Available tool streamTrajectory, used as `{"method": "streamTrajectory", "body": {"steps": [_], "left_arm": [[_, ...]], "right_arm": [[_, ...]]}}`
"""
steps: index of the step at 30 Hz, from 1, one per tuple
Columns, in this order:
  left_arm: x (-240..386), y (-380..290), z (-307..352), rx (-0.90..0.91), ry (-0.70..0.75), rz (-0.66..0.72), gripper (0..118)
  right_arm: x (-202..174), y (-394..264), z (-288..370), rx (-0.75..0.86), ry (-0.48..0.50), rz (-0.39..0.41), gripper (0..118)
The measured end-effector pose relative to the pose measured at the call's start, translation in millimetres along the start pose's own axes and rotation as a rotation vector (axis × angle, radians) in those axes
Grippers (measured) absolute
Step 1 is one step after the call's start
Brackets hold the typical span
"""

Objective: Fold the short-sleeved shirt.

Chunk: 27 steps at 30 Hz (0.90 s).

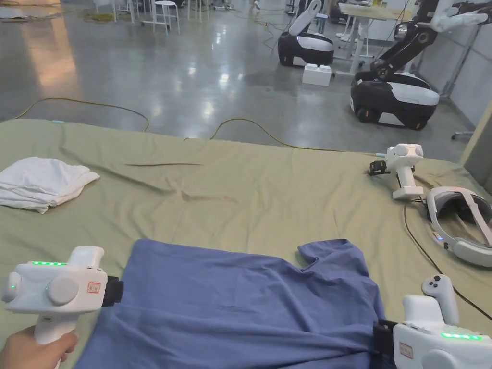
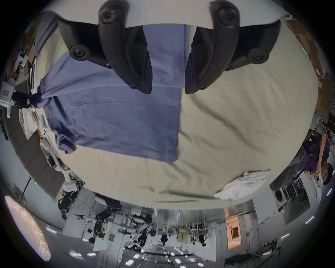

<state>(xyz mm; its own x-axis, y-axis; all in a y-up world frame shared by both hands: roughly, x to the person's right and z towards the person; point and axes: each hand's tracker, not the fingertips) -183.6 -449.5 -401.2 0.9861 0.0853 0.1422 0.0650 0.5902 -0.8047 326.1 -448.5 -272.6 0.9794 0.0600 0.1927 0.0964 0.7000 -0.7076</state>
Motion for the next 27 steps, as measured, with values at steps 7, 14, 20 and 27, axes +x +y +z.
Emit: {"method": "streamTrajectory", "body": {"steps": [7, 14, 20, 27], "left_arm": [[43, -16, 70, 0.353, -0.062, -0.048, 42], [74, -37, 122, 0.695, 0.004, -0.034, 39], [69, -48, 135, 0.783, 0.024, -0.035, 3], [59, -62, 139, 0.681, 0.104, -0.01, 3]], "right_arm": [[-46, 6, 64, 0.406, 0.003, 0.001, 54], [-88, 6, 98, 0.642, -0.013, -0.075, 17], [-102, 4, 116, 0.743, -0.009, -0.071, 0], [-101, 4, 120, 0.742, -0.012, -0.059, 0]]}}
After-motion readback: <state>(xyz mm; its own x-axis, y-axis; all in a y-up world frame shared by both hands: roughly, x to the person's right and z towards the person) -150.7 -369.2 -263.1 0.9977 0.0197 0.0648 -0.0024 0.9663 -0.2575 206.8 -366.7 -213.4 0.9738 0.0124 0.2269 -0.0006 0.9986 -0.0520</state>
